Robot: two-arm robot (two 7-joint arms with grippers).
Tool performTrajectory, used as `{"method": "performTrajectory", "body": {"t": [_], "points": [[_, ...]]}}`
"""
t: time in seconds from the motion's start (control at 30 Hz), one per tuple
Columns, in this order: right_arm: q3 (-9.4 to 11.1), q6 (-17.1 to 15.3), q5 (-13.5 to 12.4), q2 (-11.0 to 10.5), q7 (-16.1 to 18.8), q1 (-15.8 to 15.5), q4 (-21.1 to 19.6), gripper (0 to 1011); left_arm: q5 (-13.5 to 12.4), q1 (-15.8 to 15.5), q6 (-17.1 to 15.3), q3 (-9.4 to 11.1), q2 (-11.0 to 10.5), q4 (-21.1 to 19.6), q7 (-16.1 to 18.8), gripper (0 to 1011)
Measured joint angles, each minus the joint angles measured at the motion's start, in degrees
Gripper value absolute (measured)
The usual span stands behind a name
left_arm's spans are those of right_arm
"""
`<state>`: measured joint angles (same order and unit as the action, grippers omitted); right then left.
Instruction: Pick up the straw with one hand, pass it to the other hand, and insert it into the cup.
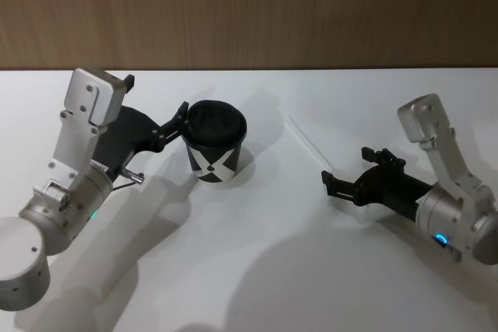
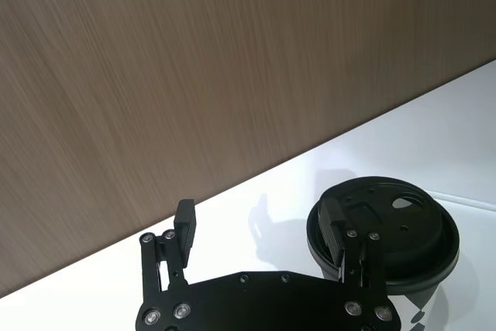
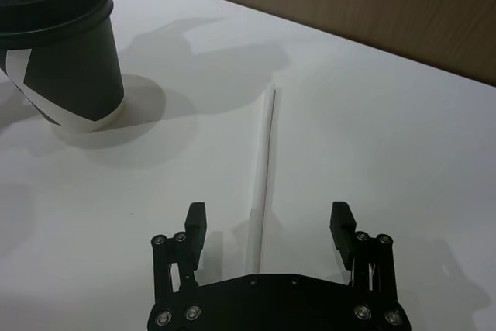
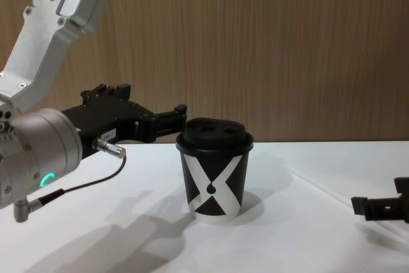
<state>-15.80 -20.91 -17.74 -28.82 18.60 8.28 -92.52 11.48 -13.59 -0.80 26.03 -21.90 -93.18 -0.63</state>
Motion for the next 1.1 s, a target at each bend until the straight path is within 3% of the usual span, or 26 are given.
{"method": "performTrajectory", "body": {"t": [0.63,1.1], "points": [[-1.6,-1.3,2.5,1.4,-0.6,1.0,0.7,1001,0.0,0.0,0.0,0.0,0.0,0.0,0.0,1003],[-1.6,-3.0,3.3,2.4,-1.1,1.4,1.2,1001,0.0,0.0,0.0,0.0,0.0,0.0,0.0,1003]]}}
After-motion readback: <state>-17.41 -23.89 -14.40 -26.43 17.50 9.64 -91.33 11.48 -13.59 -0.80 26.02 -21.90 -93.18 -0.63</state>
